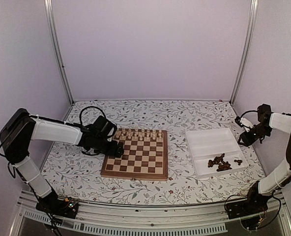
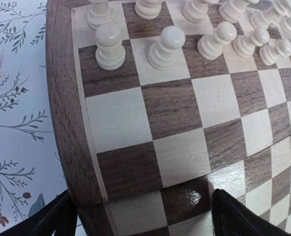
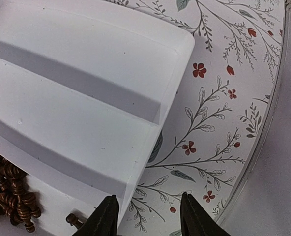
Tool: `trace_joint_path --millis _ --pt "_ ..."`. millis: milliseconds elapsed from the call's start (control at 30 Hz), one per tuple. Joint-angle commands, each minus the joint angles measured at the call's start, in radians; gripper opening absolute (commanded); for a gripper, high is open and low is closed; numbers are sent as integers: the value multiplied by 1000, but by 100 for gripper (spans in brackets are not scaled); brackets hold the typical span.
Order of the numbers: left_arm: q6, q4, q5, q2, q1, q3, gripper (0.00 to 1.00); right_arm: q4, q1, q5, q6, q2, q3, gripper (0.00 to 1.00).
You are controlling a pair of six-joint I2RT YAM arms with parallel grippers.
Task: Set up the chess pieces on the board
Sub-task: Move the chessboard to the center of the board, then adjust the storage box at the center of the board.
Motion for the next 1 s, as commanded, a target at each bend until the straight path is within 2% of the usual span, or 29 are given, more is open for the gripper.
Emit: trace_joint_path --millis 0,233,333,667,800,967 --pt "-32 -178 32 0 -49 -4 95 -45 -2 78 1 6 -3 46" --pt "-18 -262 0 -91 -52 34 96 -77 0 30 41 75 67 47" --pt "-5 -276 -60 -142 -51 41 96 -95 0 0 56 119 99 47" --pt "9 -239 -76 -221 -51 13 96 -140 2 -32 58 261 216 26" --pt "22 -168 -47 -281 -51 -31 96 -161 17 -28 48 312 258 21" --pt "29 -134 -31 -317 -51 -60 96 -150 52 35 32 368 307 19"
